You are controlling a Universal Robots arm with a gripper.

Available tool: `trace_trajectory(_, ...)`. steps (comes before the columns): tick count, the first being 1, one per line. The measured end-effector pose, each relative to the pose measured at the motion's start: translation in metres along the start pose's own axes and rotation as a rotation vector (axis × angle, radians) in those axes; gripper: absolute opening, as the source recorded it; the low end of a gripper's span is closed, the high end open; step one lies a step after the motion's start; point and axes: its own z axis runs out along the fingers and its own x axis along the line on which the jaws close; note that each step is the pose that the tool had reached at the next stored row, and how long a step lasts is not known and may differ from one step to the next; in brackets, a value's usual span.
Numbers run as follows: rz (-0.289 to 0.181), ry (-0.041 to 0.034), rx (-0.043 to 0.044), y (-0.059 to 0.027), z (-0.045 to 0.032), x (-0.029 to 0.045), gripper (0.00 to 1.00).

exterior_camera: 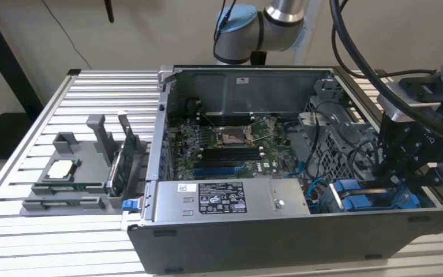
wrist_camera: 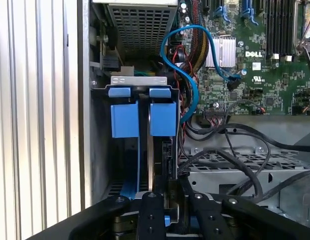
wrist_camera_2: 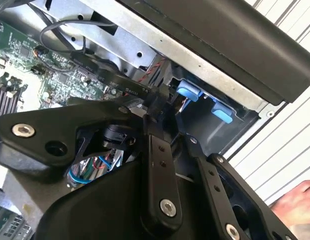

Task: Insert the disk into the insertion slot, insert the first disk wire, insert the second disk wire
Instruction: 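Insert the first disk wire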

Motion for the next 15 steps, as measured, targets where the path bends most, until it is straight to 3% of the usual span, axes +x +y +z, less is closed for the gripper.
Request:
trace_trajectory(3,0.0,-0.0005,-0.0001,0.0001,-0.0051,-0.0004,0.27)
trace_trajectory(13,0.0,-0.0002,-0.0001,0.0008,-0.0337,-0.0023,0.27)
trace_trajectory(15,0.0,0.0,-0.0002,0.001,-0.0422,-0.0029,0.27)
